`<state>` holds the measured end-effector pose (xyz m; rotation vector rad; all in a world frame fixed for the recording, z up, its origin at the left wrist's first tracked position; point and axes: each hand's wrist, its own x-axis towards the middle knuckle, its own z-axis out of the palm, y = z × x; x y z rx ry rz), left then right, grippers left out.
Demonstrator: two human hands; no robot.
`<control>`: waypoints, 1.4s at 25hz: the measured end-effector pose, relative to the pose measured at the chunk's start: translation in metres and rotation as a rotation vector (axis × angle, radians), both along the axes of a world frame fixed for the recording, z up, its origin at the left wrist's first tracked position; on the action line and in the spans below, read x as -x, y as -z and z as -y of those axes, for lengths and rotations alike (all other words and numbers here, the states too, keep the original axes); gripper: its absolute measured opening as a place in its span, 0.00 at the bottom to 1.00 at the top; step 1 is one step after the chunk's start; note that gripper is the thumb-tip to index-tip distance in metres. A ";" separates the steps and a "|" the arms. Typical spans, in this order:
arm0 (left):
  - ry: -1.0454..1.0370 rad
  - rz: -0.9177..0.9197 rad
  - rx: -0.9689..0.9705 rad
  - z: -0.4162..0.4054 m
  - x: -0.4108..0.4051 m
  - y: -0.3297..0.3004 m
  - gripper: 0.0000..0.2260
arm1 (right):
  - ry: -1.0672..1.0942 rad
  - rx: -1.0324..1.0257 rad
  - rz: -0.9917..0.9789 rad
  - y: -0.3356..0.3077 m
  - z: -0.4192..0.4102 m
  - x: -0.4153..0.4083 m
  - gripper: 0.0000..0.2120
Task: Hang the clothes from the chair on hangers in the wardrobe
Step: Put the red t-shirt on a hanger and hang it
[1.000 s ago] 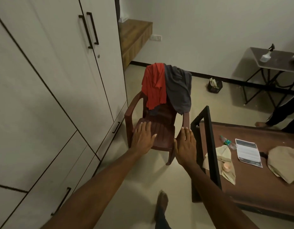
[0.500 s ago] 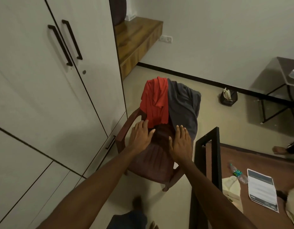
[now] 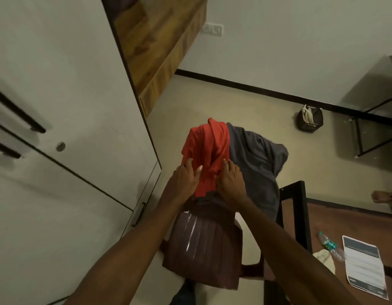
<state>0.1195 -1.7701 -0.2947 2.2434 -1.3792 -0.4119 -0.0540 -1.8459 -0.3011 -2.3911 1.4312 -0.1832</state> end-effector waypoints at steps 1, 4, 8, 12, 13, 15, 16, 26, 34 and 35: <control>0.008 -0.026 -0.011 0.022 -0.009 0.005 0.30 | 0.038 -0.009 0.028 0.001 0.025 -0.016 0.32; 0.012 -0.110 -0.010 0.072 -0.029 0.019 0.27 | 0.173 0.018 0.081 0.005 0.081 -0.055 0.27; 0.015 -0.204 0.016 0.110 -0.045 0.029 0.23 | 0.445 0.014 0.108 0.003 0.123 -0.091 0.22; 0.029 -0.301 -0.075 0.127 -0.044 0.028 0.22 | 0.516 -0.087 0.349 -0.001 0.137 -0.090 0.14; 0.037 -0.333 -0.109 0.130 -0.044 0.023 0.23 | 0.502 -0.082 0.357 -0.005 0.139 -0.086 0.13; 0.016 -0.489 -0.148 0.137 -0.043 0.014 0.23 | 0.452 -0.086 0.407 -0.014 0.139 -0.076 0.11; -0.029 -0.605 -0.151 0.141 -0.040 0.007 0.24 | 0.410 -0.140 0.486 -0.018 0.139 -0.071 0.11; -0.332 -1.591 -0.043 0.128 -0.031 -0.067 0.26 | 0.186 -1.388 1.288 -0.117 0.068 -0.032 0.14; -0.177 -1.488 0.224 0.017 0.037 -0.117 0.21 | 0.269 -1.401 1.192 -0.098 0.027 0.023 0.14; -0.134 -1.442 0.219 -0.002 0.046 -0.123 0.21 | 0.217 -1.386 1.147 -0.104 0.018 0.024 0.14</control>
